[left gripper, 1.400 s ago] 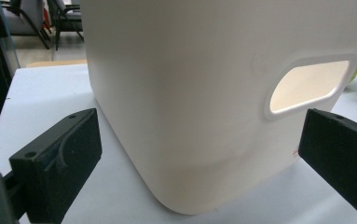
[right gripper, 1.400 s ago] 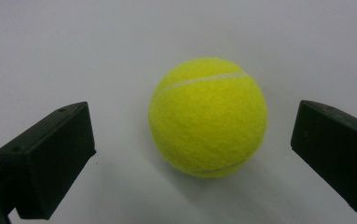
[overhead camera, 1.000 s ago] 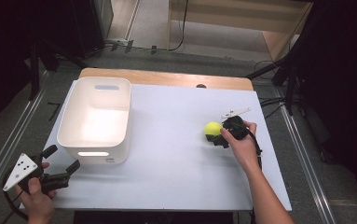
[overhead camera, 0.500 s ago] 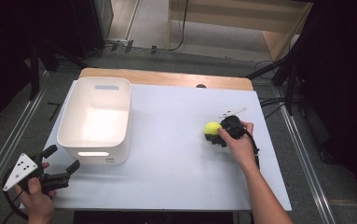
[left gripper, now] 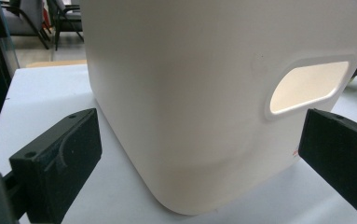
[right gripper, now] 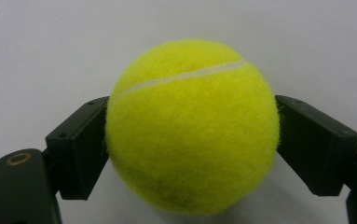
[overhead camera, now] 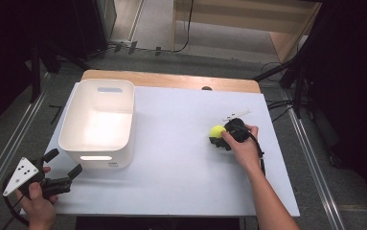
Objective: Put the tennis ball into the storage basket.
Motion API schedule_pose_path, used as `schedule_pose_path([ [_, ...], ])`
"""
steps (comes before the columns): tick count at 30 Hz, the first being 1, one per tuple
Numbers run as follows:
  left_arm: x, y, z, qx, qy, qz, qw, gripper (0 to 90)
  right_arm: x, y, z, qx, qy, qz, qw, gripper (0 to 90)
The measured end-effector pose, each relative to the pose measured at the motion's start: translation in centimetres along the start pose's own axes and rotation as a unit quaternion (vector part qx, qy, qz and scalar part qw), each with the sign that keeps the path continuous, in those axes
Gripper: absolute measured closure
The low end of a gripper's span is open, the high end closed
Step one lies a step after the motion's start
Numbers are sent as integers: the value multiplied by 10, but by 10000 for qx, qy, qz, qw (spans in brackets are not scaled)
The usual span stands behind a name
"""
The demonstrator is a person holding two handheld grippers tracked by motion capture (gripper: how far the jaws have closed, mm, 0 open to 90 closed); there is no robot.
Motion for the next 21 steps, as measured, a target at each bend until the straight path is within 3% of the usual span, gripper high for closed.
schedule_pose_path([
  [4, 0, 0, 0, -2, 2, 2, 10000, 0, 2, 0, -1, 71, -7, 60, 10000, 225],
  [12, 0, 0, 0, 7, 11, -2, 10000, 0, 4, 3, -1, 64, 41, 21, 10000, 231],
  [21, 0, 0, 0, -8, -6, -7, 10000, 0, 16, 14, -8, 144, 145, 160, 9997, 232],
])
Point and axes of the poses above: each handheld gripper's, and its own axes: y roughly backward along the jaws, x roughly out of its top, z roughly to its right, the point moved 8 cm from there along -y, roughly forward along the jaws, and after that the axes turned 6 degrees about x, right-handed, at the moved point
